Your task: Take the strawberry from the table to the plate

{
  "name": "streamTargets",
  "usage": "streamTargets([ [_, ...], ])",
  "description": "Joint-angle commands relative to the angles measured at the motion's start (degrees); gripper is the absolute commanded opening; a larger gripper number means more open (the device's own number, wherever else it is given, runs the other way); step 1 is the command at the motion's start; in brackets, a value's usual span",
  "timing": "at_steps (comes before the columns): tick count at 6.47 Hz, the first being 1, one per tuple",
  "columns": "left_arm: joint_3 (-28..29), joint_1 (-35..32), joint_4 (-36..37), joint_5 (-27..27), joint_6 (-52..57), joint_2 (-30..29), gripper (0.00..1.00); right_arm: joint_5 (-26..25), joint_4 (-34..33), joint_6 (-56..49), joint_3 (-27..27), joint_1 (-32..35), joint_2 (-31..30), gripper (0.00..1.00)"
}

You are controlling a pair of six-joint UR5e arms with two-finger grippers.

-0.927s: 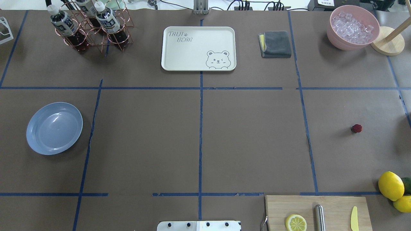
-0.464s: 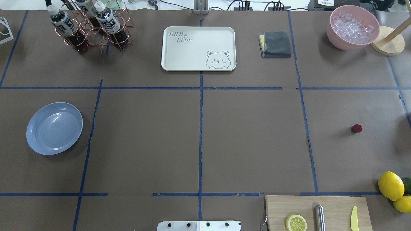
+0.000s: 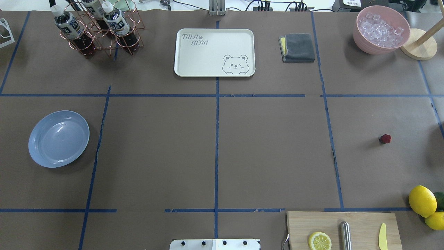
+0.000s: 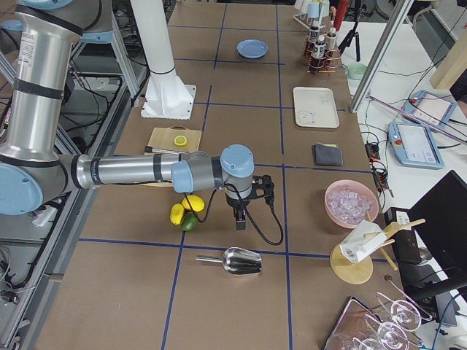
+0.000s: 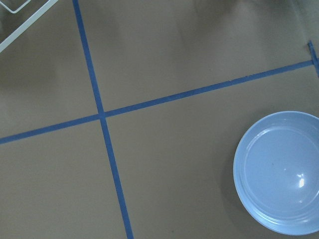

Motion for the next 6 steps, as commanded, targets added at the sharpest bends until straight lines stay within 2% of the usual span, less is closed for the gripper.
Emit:
streamTargets([
  [1, 3.76, 5.57, -10.13, -2.32, -3.62, 0.79, 1.0, 1.08, 0.32, 0.01, -0.05, -1.61, -0.05, 1.0],
  [2, 4.9, 9.45, -14.44, -1.1, -9.3, 0.44, 1.0, 2.73, 0.32, -0.08, -0.05, -2.23, -0.05, 1.0],
  [3, 8.92, 13.66, -22.22, 3.96, -12.76, -1.04, 1.0, 3.53, 1.62, 0.27, -0.05, -2.58, -0.05, 1.0],
  [4, 15.57, 19.62, -28.13, 5.66, -20.01, -5.14, 1.0, 3.63, 1.98, 0.27, -0.22, -2.85, -0.05, 1.0],
  [5, 19.47, 24.99, -28.97, 5.94, -27.48, -8.75, 1.0, 3.63, 1.99, 0.27, -0.4, -2.94, -0.05, 1.0],
  [6, 19.77, 27.31, -28.98, 7.77, -29.21, -9.22, 1.0, 3.63, 2.07, 0.27, -0.31, -3.02, -0.05, 1.0],
])
